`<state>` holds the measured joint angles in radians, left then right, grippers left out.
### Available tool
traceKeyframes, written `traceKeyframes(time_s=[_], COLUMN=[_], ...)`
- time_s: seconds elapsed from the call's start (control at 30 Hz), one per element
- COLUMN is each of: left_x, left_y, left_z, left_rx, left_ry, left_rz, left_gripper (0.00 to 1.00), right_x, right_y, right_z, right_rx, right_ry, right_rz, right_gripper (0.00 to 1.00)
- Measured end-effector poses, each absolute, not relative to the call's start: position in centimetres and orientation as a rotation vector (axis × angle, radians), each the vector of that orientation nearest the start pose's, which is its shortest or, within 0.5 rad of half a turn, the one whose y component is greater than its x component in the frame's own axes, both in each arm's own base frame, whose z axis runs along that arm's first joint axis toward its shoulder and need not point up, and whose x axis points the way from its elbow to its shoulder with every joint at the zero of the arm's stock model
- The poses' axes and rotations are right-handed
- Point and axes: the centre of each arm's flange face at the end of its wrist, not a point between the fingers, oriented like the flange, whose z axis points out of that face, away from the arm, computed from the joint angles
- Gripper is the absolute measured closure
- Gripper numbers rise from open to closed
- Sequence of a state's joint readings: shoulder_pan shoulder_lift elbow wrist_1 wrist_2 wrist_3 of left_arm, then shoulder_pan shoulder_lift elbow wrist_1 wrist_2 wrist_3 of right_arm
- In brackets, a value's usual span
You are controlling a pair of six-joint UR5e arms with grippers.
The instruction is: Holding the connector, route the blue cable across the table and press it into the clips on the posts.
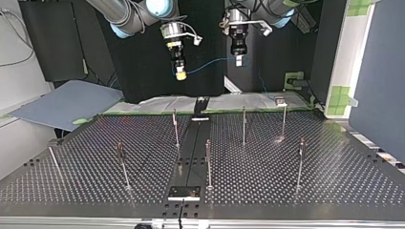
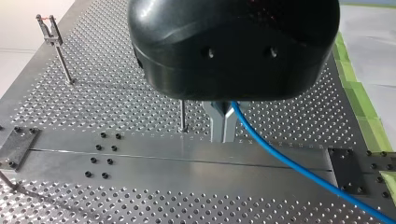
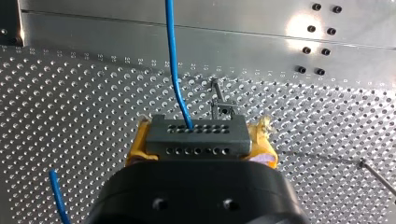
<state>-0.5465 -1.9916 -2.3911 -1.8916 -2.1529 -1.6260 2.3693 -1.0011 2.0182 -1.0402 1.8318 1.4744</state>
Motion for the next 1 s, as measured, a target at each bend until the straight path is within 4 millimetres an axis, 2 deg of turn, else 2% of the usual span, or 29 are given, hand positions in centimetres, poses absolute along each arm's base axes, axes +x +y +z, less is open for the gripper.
traceKeyframes(time_s=[0.73,1.0], left_x=[28.9,28.3], left_y=[-26.6,-26.3], left_z=[8.0,6.2], left_rx=[-0.075,-0.035], left_ry=[1.563,1.631], left_rz=[-0.016,0.015], left_gripper=[1.0,1.0], right_x=[45.8,45.8], right_y=[-29.6,-29.6], right_z=[8.9,8.9], right_rx=[1.59,1.59], right_ry=[-0.811,-0.811], right_rz=[1.545,1.544], right_gripper=[1.0,1.0])
